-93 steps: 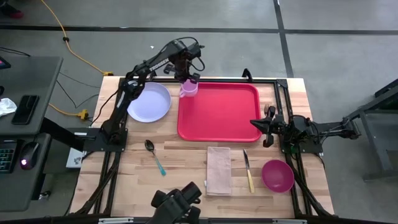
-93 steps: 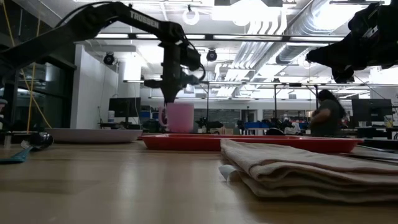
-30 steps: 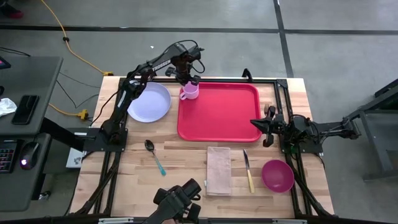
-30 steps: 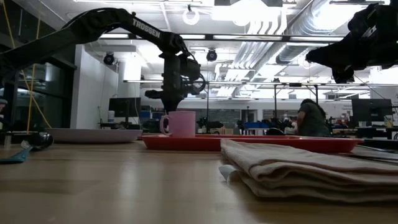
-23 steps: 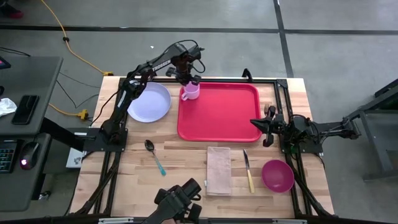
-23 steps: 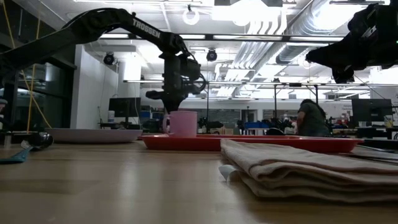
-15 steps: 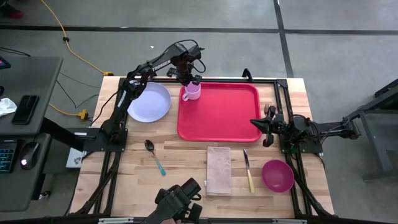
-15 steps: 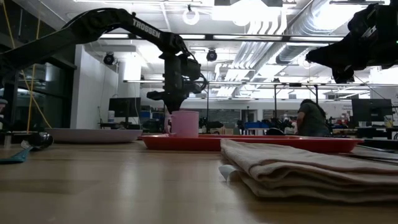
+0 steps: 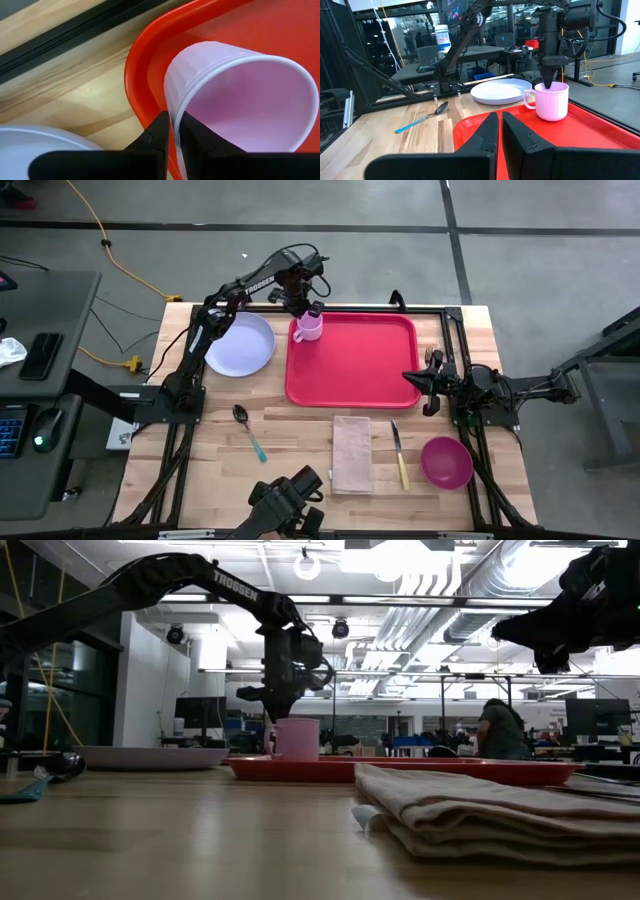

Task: Set up tray
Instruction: Put the pink cup on the top left of the red serving tray

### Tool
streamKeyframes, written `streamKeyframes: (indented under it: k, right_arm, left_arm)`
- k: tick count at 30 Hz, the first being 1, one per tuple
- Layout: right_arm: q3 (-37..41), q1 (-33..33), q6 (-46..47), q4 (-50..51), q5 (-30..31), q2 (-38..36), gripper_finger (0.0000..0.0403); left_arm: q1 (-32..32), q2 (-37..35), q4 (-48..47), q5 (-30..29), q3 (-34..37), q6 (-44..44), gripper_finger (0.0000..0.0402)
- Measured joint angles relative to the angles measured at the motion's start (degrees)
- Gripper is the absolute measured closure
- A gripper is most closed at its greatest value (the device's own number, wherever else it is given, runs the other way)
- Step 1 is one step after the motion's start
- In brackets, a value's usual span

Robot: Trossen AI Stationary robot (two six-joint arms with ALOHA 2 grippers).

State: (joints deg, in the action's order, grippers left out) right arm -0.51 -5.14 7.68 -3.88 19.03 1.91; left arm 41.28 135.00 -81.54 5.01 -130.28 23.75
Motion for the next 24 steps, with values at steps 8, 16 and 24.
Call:
streamKeyframes:
  k: [8, 16, 24]
  right_arm:
    - [0.0, 0.0, 0.0, 0.0, 0.0, 0.0, 0.0402]
    - [0.0, 0.0, 0.0, 0.0, -0.1, 0.0, 0.0402]
    - [0.0, 0.0, 0.0, 0.0, -0.1, 0.0, 0.0402]
  left_arm:
    - [0.4, 0.0, -0.8, -0.2, 0.0, -2.6, 0.033]
    - [0.4, -0.1, -0.7, -0.2, 0.0, -2.9, 0.033]
    - [0.4, -0.1, -0.5, -0.2, 0.0, -2.9, 0.033]
